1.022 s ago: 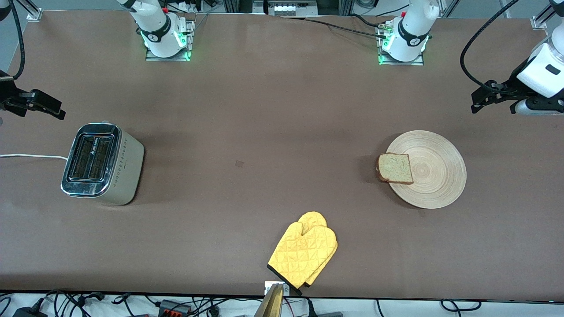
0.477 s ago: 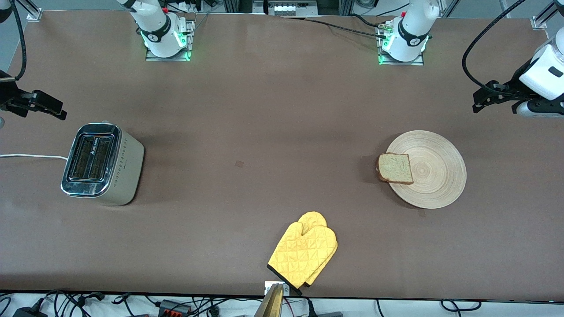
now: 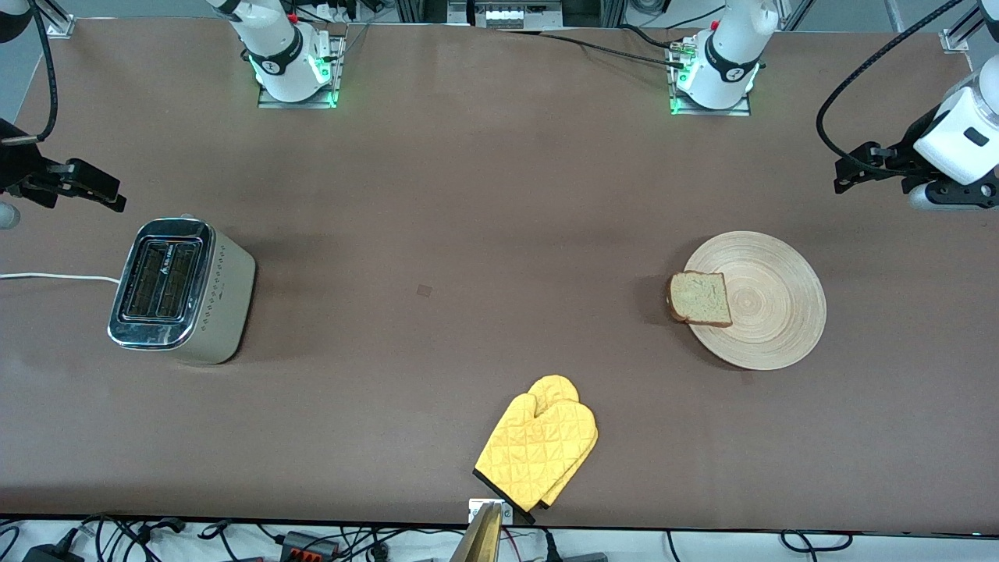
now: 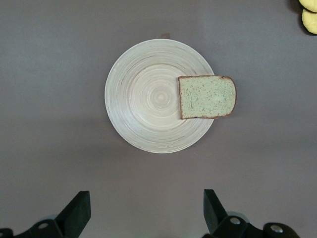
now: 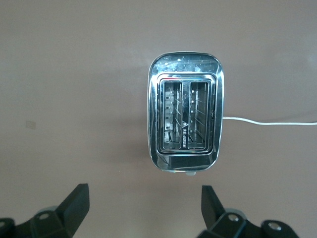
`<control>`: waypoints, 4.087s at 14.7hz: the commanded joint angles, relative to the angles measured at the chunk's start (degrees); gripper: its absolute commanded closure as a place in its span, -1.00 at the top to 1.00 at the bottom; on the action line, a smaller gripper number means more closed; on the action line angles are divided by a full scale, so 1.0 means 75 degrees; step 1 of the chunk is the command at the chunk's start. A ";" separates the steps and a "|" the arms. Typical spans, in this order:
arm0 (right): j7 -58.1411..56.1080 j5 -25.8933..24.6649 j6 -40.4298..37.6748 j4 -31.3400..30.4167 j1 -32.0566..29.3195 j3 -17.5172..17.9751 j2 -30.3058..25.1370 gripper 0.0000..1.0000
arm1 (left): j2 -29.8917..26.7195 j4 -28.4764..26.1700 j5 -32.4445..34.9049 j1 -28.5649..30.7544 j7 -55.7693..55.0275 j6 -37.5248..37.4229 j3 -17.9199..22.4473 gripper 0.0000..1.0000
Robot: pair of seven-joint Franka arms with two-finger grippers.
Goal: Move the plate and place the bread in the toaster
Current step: 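Move the left gripper toward the wooden plate with bread, then lower the left gripper and grasp the wooden plate rim, then slide the plate with the left gripper toward the toaster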
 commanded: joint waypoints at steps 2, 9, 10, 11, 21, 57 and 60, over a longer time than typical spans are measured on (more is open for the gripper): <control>-0.0185 -0.0002 -0.0302 0.0051 0.0028 0.0019 -0.0036 1.00 | 0.0385 0.0265 -0.0058 0.0186 0.0392 -0.0218 0.0033 1.00; -0.0185 0.0009 -0.0338 0.0145 0.0028 0.0018 0.0057 1.00 | 0.1895 0.1073 -0.1472 0.1989 0.2242 -0.0172 0.0033 1.00; -0.0162 0.0009 -0.0338 0.0134 0.0028 0.0018 0.0069 1.00 | 0.2140 0.1085 -0.1789 0.2270 0.2582 -0.0160 0.0033 1.00; -0.0150 0.0009 -0.0350 0.0134 0.0039 0.0018 0.0139 1.00 | 0.2363 0.1131 -0.2070 0.2552 0.2898 -0.0137 0.0021 1.00; -0.0009 0.0009 -0.0315 0.0122 0.0321 0.0030 0.0327 1.00 | 0.5480 0.1624 -0.5611 0.4417 0.5877 -0.0125 0.0033 1.00; -0.0126 0.0009 -0.0163 0.0134 0.0426 0.0018 0.0350 1.00 | 0.6737 0.1285 -0.6292 0.4126 0.6816 -0.0160 -0.0694 -0.98; -0.0126 0.0009 -0.0163 0.0134 0.0426 0.0018 0.0350 1.00 | 0.6398 0.0923 -0.6478 0.3739 0.6687 0.0038 -0.0962 -0.98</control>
